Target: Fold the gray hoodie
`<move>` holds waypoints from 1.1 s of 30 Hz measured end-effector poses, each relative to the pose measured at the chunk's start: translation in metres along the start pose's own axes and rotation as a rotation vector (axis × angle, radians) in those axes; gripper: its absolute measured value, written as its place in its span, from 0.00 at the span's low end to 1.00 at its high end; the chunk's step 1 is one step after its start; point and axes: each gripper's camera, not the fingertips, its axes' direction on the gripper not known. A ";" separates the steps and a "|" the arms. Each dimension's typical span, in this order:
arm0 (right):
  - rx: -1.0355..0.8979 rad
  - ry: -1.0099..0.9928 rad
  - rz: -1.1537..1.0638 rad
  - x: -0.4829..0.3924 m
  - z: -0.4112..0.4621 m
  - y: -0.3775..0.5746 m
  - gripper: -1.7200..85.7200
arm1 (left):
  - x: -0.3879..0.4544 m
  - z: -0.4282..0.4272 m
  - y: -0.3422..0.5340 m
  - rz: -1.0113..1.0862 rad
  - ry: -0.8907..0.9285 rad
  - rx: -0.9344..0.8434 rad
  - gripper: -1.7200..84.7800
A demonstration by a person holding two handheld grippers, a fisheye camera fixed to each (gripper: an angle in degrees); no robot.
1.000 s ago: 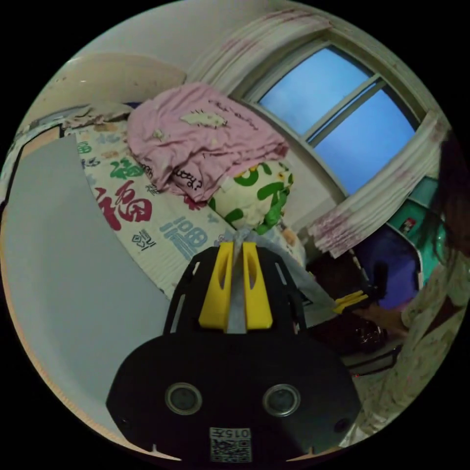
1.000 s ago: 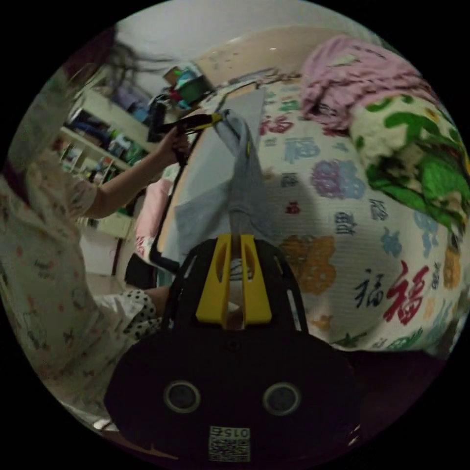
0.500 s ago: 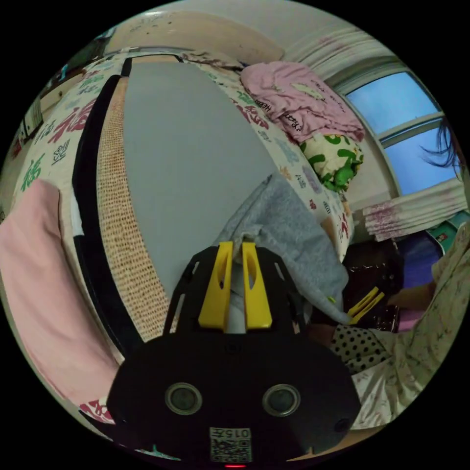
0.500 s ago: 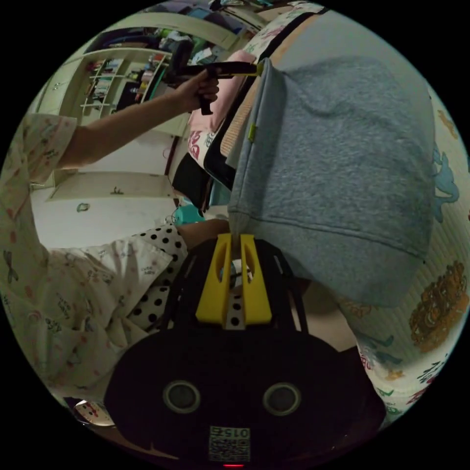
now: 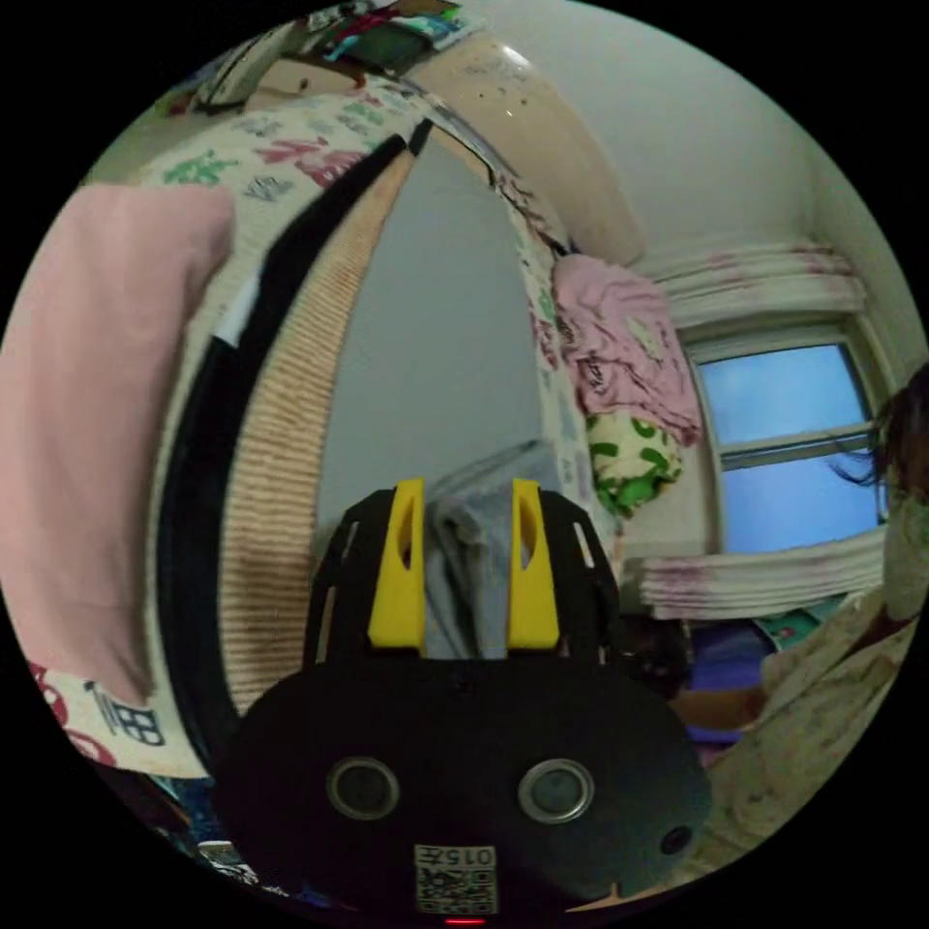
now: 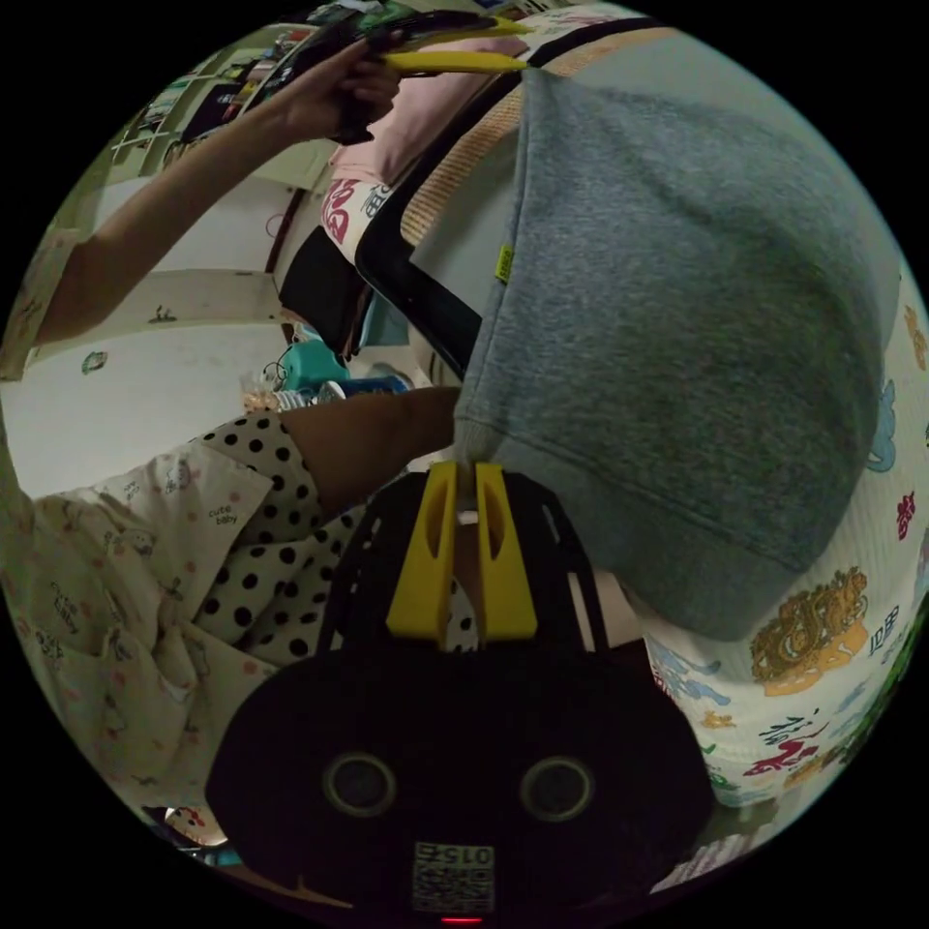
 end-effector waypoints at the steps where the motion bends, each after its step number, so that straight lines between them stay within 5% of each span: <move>1: -0.008 0.006 0.001 0.007 0.007 0.004 0.06 | -0.004 0.008 0.001 -0.006 0.023 -0.030 0.15; 3: -0.017 0.014 -0.005 0.018 0.014 0.012 0.06 | -0.016 0.032 0.006 0.015 0.011 -0.126 0.05; 9: -0.011 0.001 -0.081 0.055 0.019 0.059 0.04 | -0.038 -0.013 0.026 0.061 -0.319 -0.017 0.02; 18: -0.031 0.017 -0.013 0.151 0.043 0.090 0.04 | -0.093 0.036 0.065 -0.023 0.023 -0.222 0.14; 29: 0.108 -0.268 -0.097 0.294 -0.004 0.168 0.03 | -0.110 0.005 0.104 0.061 -0.144 -0.121 0.06; 33: 0.046 -0.103 -0.016 0.344 0.026 0.165 0.03 | -0.140 0.019 0.114 0.034 -0.246 -0.130 0.06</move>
